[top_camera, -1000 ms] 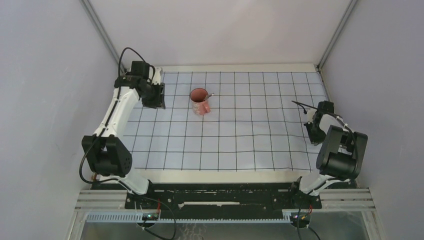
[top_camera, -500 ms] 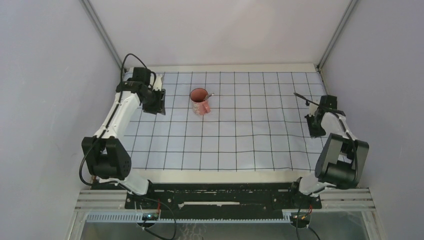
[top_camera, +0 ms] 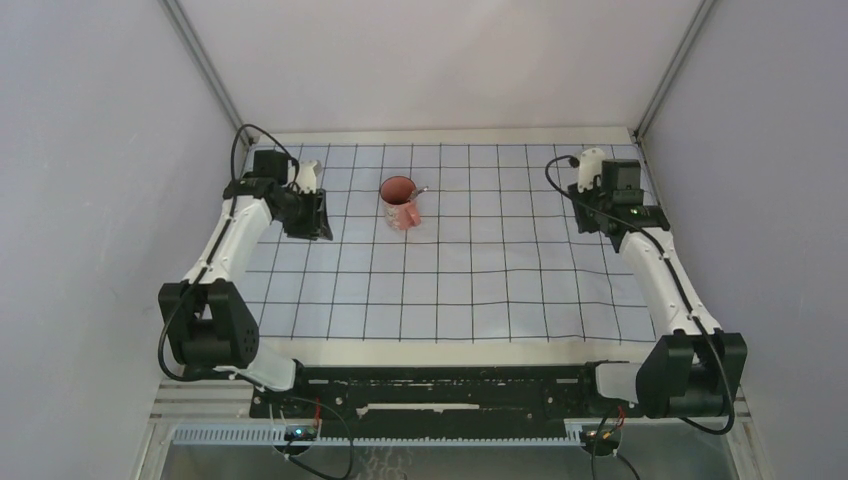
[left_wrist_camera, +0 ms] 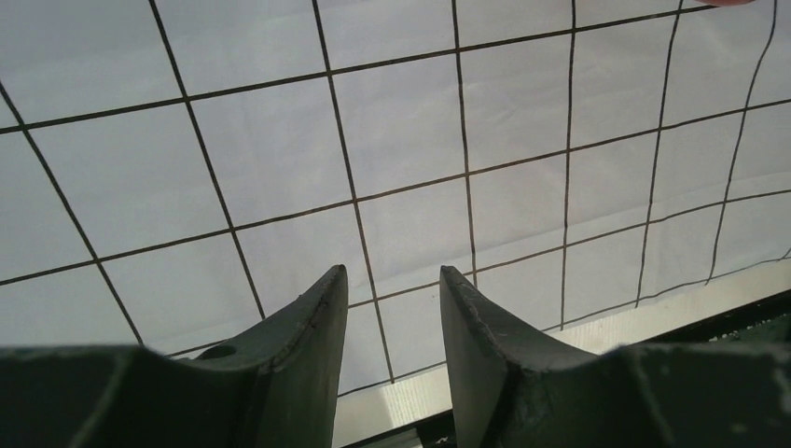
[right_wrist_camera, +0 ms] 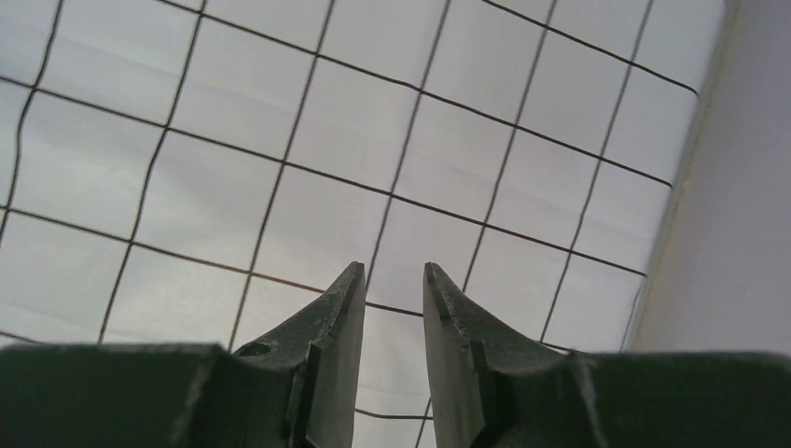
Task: Set the dinner table for one person
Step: Adjust the napkin at the center of the board, then pick up the spoon from the napkin.
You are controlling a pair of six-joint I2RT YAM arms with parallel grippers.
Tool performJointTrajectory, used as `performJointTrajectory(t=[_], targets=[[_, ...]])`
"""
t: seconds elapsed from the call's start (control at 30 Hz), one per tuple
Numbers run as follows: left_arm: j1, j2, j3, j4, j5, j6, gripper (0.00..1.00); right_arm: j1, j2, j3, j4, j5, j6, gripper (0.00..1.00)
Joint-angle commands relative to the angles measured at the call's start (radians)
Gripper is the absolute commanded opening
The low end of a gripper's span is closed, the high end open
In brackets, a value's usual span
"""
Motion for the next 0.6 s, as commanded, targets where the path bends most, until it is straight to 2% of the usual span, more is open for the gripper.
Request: performJointTrajectory(t=[0.0,0.2,0.4,0.47,0.5,0.53,0.57], targets=[[-0.002,-0.047,-0.021,0.053,0.093,0.017,0.45,0.060,-0.032,0.014,-0.021,0.036,0.038,0.38],[-0.036,-0.081,-0.014,0.095,0.080,0.045,0.46,0.120,-0.034,0.012,-0.058,0.103,0.044,0.42],[-0.127,-0.052,0.105,0.162,0.139,0.046,0.50,0.081,-0.059,-0.046,-0.021,0.104,0.042,0.43],[-0.181,-0.028,0.154,0.199,0.132,0.078,0.61,0.076,-0.066,-0.061,-0.013,0.114,0.041,0.43],[-0.206,-0.011,0.177,0.215,0.135,0.103,0.70,0.074,-0.066,-0.063,-0.013,0.119,0.042,0.43],[-0.229,0.004,0.196,0.225,0.146,0.127,0.89,0.073,-0.063,-0.066,-0.015,0.120,0.042,0.43],[-0.248,0.023,0.214,0.236,0.154,0.136,0.97,0.072,-0.060,-0.065,-0.020,0.122,0.044,0.43]])
